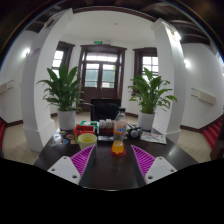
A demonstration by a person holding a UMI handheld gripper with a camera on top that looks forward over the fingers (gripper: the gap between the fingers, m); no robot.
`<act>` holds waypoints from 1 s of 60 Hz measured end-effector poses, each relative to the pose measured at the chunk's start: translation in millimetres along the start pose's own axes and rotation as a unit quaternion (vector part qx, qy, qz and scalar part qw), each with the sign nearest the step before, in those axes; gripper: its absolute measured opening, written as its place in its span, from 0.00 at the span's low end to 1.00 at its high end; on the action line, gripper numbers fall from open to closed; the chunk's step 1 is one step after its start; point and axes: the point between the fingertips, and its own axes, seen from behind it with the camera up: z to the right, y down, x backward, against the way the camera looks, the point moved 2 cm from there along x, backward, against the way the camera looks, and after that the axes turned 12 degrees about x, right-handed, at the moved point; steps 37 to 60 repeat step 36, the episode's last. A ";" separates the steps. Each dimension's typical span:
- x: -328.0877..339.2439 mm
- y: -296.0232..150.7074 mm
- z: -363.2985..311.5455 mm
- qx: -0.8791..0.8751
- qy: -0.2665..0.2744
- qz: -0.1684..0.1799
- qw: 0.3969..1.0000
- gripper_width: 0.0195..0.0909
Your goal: Pour water
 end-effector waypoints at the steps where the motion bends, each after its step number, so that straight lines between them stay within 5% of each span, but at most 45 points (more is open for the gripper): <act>1: 4.4 -3.1 -0.6 -0.002 -0.001 0.002 1.000 0.68; 24: 77.3 -46.6 16.2 -0.030 0.012 0.047 0.998 0.67; 60: 87.3 -47.9 30.3 -0.038 0.030 0.052 0.997 0.67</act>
